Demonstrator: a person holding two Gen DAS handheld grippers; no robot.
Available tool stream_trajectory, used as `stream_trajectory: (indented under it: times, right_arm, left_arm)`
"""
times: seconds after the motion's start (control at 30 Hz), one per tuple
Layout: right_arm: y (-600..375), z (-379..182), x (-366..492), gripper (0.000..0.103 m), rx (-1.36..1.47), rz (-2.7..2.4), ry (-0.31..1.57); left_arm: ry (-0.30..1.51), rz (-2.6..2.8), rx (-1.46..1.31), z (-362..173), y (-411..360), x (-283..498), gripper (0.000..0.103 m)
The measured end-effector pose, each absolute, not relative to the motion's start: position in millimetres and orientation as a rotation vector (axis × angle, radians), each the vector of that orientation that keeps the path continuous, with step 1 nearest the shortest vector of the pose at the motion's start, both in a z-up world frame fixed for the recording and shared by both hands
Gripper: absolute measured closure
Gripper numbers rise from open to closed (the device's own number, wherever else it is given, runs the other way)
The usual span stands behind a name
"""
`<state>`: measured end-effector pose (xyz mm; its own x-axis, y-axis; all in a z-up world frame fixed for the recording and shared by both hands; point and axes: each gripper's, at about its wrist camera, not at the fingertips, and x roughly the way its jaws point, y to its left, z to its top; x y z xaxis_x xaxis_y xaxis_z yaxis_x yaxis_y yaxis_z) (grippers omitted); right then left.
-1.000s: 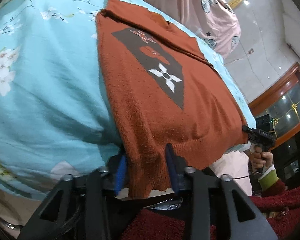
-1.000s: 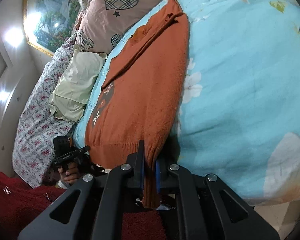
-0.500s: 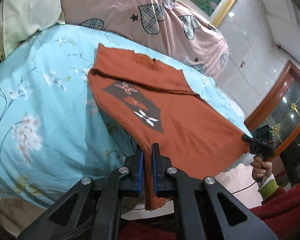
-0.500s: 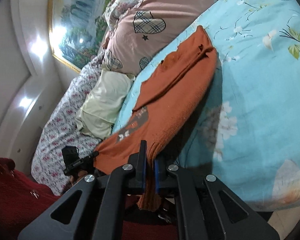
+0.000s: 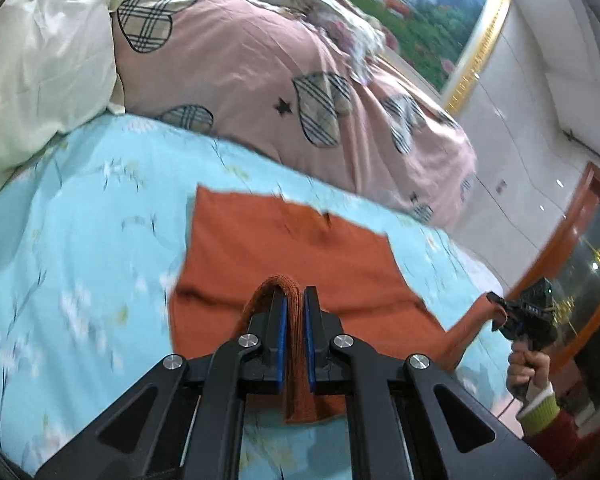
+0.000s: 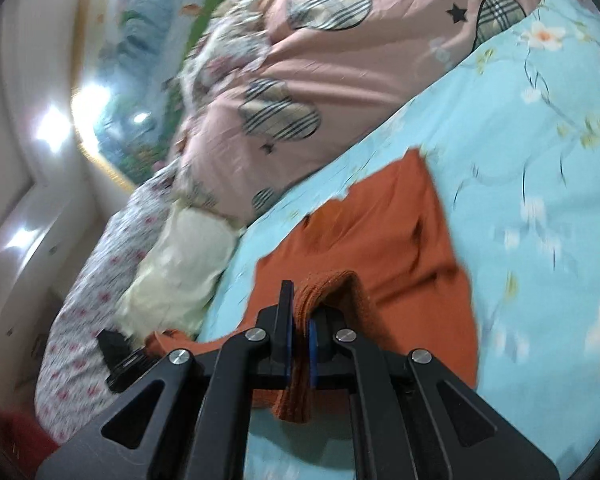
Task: Fold small clothes
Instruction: 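Lower the hem onto the collar and open both tools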
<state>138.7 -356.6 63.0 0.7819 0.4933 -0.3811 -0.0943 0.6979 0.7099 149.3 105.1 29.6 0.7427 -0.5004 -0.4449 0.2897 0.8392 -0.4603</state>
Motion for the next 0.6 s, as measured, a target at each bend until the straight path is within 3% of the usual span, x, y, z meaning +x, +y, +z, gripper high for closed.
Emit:
stream_trajectory:
  times: [0.27,0.6]
  right_arm:
    - [-368,46,252,0.096,0.666,0.155,0.717]
    - [-372,-7,311,0.096,0.639,0.067,0.852]
  left_arm:
    - [0.646,-0.324,-0.328,25,93,277,0.097]
    - [0.773,-0.233,-0.306,-29,93,369,0.097]
